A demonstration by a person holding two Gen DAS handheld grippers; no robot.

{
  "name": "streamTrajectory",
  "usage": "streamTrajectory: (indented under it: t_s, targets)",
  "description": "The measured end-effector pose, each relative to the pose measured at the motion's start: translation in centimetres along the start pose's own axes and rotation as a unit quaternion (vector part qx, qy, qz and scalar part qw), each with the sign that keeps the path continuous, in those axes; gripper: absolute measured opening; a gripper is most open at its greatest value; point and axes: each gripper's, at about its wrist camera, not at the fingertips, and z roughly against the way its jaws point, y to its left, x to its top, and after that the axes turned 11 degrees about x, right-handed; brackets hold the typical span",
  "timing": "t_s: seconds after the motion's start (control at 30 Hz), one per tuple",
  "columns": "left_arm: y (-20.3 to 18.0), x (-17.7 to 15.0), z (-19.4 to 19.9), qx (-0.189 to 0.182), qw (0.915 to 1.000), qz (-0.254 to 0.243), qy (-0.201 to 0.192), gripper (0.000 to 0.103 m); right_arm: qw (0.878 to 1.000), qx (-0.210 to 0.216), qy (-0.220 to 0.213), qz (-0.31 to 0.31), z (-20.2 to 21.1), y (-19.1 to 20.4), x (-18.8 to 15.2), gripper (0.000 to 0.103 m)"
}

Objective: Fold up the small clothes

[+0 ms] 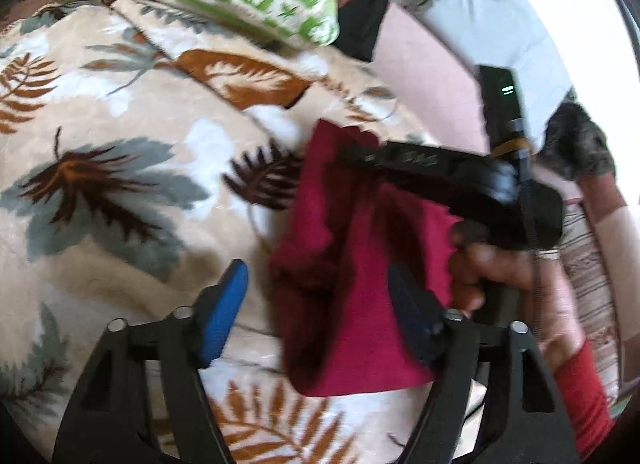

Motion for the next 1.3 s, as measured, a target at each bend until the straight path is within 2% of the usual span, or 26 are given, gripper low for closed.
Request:
streamTrajectory:
  t_s: [0.07,0.33,0.5,0.57,0.6,0.63,0.7,0.9,0.97,1.0,1.03,1.07,1.1,1.13,1.17,1.3]
  targets:
    - [-0.3,0.0,0.0,-0.002,1.0000,-0.008,0.001,0.074,1.000,-0.002,0.001,0.006,-0.1,0.2,-0.2,0.023]
    - [-0.9,-0.3,-3.7,0.043,0.9976,-0.027,0.048,0.076,1.000,0.004,0.013,0.018,-0.5,0.6,0.2,0.023]
    - [-0.7,-0.4,-4.4,0.048,0.9978,-0.014,0.044,0.075,0.999,-0.002,0.023,0.039,-0.1,1.2,0.3,0.023]
    - [-0.7,-0.6,-4.4,0.053,0.9977,-0.014,0.041,0.075,0.998,-0.019,0.035,0.050,-0.6,1.6,0.4,0.024]
    - [-0.7,-0.7,-4.4,0.055,0.9975,-0.016,0.040,0.075,0.997,-0.025,0.042,0.053,-1.1,2.0,0.4,0.033]
    - [-0.8,-0.8,-4.3,0.058,0.9974,-0.019,0.038,0.076,0.997,-0.030,0.048,0.052,-1.5,2.2,0.4,0.053]
    - [-0.8,-1.0,-4.1,0.062,0.9973,-0.019,0.037,0.076,0.996,-0.035,0.063,0.049,-2.6,2.8,0.4,0.071]
    - [-0.7,-0.8,-4.6,0.059,0.9975,-0.007,0.039,0.076,0.987,-0.091,0.095,0.093,-5.6,4.4,-0.1,0.077]
    - [-0.6,-0.9,-4.6,0.060,0.9975,-0.006,0.036,0.075,0.983,-0.106,0.088,0.117,-5.9,4.7,-0.6,0.074]
    - [-0.7,-0.9,-4.6,0.061,0.9975,-0.008,0.034,0.073,0.982,-0.114,0.082,0.127,-5.8,4.8,-0.8,0.060]
    - [-0.8,-0.9,-4.5,0.061,0.9976,-0.009,0.031,0.067,0.982,-0.118,0.073,0.130,-5.4,4.7,-0.8,0.045]
    - [-0.8,-0.9,-4.3,0.049,0.9982,-0.007,0.032,0.046,0.986,-0.101,0.063,0.117,-4.5,4.1,-0.6,0.039]
    - [-1.0,-0.9,-4.1,0.041,0.9985,-0.007,0.035,0.044,0.991,-0.075,0.053,0.095,-3.4,3.3,-0.3,0.029]
    - [-1.2,-0.9,-3.8,0.037,0.9988,-0.008,0.031,0.040,0.994,-0.059,0.046,0.080,-2.5,2.7,-0.1,0.025]
    - [-1.6,-0.8,-3.2,0.030,0.9992,-0.015,0.024,0.030,0.997,-0.035,0.033,0.063,-1.3,2.1,0.1,0.024]
    - [-5.0,-0.9,0.1,-0.015,0.9987,-0.049,-0.001,0.026,0.999,0.031,-0.014,0.028,4.0,0.5,0.4,0.022]
